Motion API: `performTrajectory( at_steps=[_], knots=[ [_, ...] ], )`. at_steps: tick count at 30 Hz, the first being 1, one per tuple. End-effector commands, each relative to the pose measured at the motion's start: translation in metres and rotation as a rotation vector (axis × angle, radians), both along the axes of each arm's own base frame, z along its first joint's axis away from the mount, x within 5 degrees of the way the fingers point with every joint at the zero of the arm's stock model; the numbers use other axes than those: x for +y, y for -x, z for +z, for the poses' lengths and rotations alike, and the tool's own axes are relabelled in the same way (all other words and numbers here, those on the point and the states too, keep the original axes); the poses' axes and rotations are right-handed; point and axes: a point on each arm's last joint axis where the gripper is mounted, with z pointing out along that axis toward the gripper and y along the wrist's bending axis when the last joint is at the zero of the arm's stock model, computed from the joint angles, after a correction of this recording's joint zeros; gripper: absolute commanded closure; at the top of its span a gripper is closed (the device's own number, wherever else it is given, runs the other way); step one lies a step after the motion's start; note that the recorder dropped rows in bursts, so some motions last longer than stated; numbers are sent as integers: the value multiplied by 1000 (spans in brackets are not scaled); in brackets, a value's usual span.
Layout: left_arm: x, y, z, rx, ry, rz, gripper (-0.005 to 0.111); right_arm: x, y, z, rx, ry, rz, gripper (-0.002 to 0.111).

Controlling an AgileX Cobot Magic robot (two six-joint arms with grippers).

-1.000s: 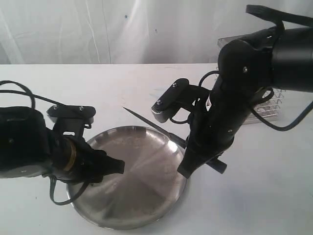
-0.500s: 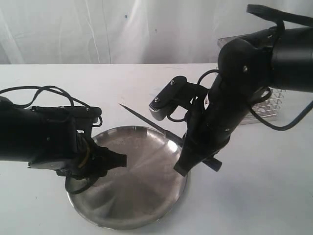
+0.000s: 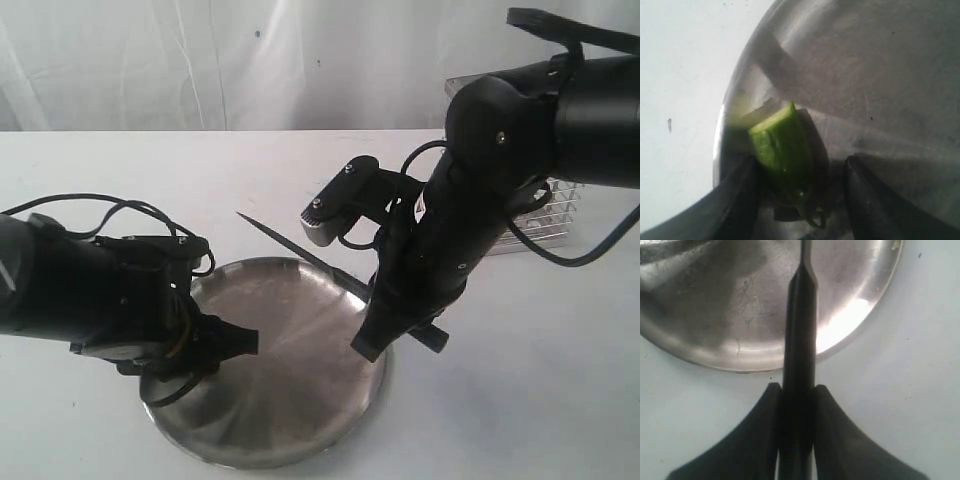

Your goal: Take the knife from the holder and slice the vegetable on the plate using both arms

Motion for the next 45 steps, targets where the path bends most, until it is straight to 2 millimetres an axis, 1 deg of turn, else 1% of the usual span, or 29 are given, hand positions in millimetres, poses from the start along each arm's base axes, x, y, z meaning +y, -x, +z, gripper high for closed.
performTrajectory(
  at_steps=[1,5,7,9,11,14,16,19,23,26,28,30,32,37,41,44,45],
  knots=[
    [-2,-1,-4,0,-13,-15,56,-2,-1,4,-17,-10,1,108],
    [-4,-3,-5,-9,-15,-54,56,-2,-1,4,-15,-13,-1,108],
    [-4,-3,-5,-13,-20,-66,60,-2,-1,4,-17,-15,-1,108],
    [-4,-4,-4,-19,-28,-77,67,-2,-1,4,-17,-15,-1,108],
    [-6,-4,-4,-22,-22,-117,77,-2,-1,4,-17,-15,-1,108],
    [-11,-5,-4,-31,-7,-200,87,-2,-1,4,-17,-15,-1,108],
    [-13,-5,-2,-39,-10,-243,92,-2,-1,4,-17,-15,-1,108],
    [-12,-4,8,-62,-40,-311,95,-3,0,3,-1,-7,-2,108],
    [-5,0,29,-88,-108,-374,95,-4,3,2,26,10,0,108],
    [-5,7,45,-91,-82,-413,95,-6,3,3,27,22,1,108],
    [-9,15,49,-69,-71,-480,95,-8,4,4,25,43,6,108],
    [-17,23,48,-25,-51,-553,95,-11,5,9,7,54,-6,108],
    [-25,30,42,22,-27,-613,95,-16,6,15,-18,61,-38,108],
    [-43,36,23,62,9,-671,95,-24,16,26,7,82,-60,108],
    [-46,34,6,100,7,-664,95,-26,21,28,38,93,-62,108],
    [-45,34,4,109,2,-663,94,-27,23,22,46,98,-65,108],
    [-45,34,5,107,3,-663,92,-28,23,19,51,102,-65,108]
  ],
)
